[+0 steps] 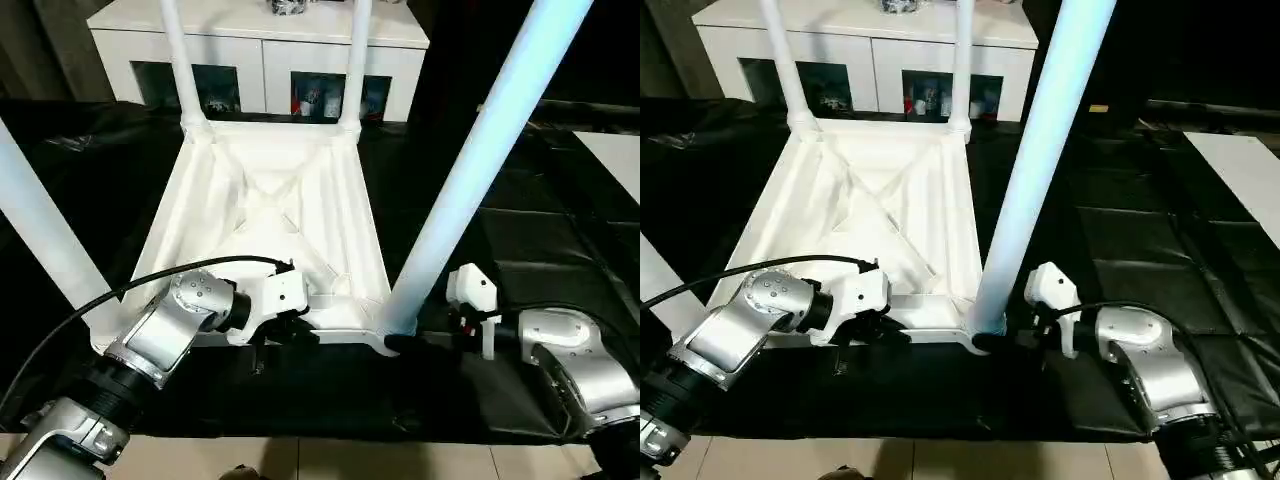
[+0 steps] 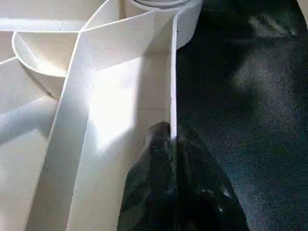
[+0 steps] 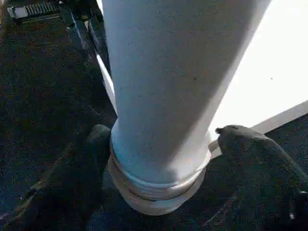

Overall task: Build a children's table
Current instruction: Rotate leg to tighten

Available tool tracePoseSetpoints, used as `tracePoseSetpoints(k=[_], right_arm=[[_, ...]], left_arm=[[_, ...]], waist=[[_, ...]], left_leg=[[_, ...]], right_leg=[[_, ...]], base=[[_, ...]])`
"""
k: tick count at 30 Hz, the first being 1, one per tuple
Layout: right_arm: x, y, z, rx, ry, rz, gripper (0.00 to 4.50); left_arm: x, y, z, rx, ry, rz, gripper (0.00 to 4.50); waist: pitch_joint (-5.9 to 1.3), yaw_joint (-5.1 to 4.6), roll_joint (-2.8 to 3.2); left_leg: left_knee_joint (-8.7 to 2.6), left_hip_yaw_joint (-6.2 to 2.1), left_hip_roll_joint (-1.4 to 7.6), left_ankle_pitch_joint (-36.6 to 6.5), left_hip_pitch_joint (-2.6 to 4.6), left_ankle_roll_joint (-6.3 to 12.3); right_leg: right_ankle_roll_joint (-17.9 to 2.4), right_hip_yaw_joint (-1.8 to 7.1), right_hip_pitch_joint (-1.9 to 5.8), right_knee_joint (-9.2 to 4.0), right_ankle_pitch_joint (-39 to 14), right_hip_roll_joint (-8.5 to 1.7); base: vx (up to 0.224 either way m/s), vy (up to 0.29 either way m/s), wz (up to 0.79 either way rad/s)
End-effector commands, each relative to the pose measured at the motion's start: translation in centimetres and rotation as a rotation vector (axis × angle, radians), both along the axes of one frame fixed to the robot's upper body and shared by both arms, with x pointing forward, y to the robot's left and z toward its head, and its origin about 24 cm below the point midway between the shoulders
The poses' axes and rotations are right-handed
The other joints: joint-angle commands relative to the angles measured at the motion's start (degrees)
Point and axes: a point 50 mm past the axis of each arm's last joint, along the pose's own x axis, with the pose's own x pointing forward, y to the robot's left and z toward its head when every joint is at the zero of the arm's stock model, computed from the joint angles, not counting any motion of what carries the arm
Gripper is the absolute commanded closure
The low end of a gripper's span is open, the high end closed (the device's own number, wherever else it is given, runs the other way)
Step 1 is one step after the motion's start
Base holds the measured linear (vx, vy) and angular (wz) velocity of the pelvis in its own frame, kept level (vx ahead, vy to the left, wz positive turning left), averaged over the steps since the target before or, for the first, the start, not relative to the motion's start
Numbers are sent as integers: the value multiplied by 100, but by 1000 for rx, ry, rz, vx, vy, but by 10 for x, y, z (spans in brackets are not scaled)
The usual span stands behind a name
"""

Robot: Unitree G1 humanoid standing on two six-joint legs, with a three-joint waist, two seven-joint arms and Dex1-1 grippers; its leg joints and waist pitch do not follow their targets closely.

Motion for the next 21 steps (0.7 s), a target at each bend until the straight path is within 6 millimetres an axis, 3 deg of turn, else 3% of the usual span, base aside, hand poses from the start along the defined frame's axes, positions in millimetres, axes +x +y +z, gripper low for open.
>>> tracePoseSetpoints(k=[1,10,16,21], right_arm=[[3,0,4,2,-13,15,93],[1,1,0,10,12,29,164],[-1,3,-2,53,31,14,178],[10,2,-5,139,25,-185,179]], left_arm=[[-8,-7,-5,-6,31,-65,450],[-9,-5,-7,7,44,-67,450],[-12,-2,-8,10,61,-67,450],[-12,1,-10,0,83,-24,450]], waist=[[-330,4,-73],[-337,7,-84],[-332,-3,-82],[-321,-50,-50]], left_leg=[[-409,-198,424,-853,85,404],[-407,-198,424,-820,83,414],[-418,-203,427,-918,85,366],[-446,-221,424,-1070,79,253]], right_leg=[[-1214,283,232,-405,-1082,-546],[-1233,282,235,-393,-1010,-543],[-1214,281,230,-408,-1126,-542],[-1208,278,224,-425,-1288,-551]], base=[[0,0,0],[0,0,0],[0,0,0],[0,0,0]])
